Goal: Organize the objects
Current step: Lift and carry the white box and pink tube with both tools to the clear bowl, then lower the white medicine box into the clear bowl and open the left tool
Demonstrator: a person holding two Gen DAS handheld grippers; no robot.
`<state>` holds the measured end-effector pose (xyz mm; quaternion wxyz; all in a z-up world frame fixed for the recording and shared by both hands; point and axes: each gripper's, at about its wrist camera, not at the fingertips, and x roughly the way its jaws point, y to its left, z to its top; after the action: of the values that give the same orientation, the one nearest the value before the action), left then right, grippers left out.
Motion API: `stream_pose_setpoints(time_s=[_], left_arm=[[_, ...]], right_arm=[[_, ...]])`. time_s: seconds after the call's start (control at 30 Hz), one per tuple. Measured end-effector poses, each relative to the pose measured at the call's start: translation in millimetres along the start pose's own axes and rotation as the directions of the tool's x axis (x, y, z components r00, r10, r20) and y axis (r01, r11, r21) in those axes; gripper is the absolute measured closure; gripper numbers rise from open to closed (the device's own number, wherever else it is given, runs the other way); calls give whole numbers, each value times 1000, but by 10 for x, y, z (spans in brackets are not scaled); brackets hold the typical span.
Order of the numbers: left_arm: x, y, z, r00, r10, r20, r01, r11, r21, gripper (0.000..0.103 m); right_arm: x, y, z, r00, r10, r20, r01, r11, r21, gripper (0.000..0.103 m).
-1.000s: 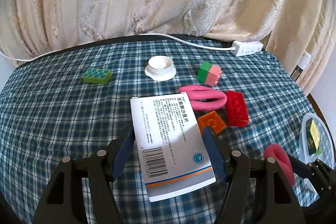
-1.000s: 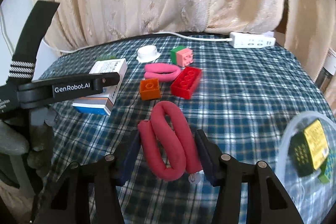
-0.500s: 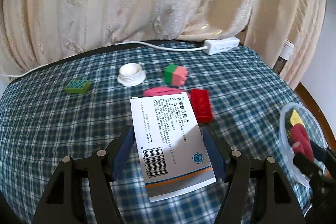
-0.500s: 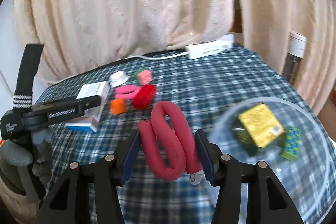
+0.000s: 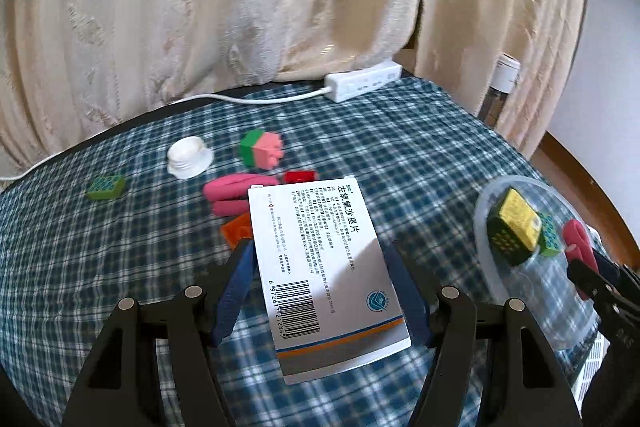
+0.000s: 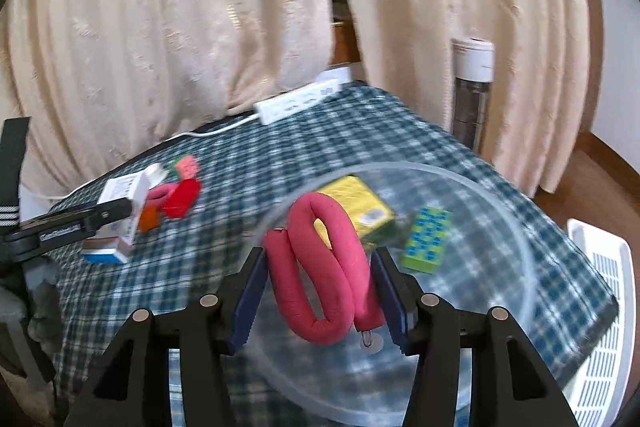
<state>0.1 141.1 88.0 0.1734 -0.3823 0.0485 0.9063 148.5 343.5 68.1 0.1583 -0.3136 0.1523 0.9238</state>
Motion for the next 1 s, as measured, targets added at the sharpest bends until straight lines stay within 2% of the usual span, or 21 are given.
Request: stream_pose_setpoints(time_s=[0.23, 0.73, 1.0], left_arm=[[1, -350, -23, 999, -51, -17, 52, 998, 48, 35], [20, -1191, 28, 985, -169, -16, 169, 971, 169, 35], [159, -1536, 132, 979, -201, -27, 202, 958, 206, 35]], right_arm=[[-12, -316, -61, 999, -41, -2, 41, 997, 63, 47], [-48, -697, -113, 999, -36, 12, 34, 990, 136, 47], [-46, -805, -92, 1000, -20, 22, 17, 989, 146, 47]])
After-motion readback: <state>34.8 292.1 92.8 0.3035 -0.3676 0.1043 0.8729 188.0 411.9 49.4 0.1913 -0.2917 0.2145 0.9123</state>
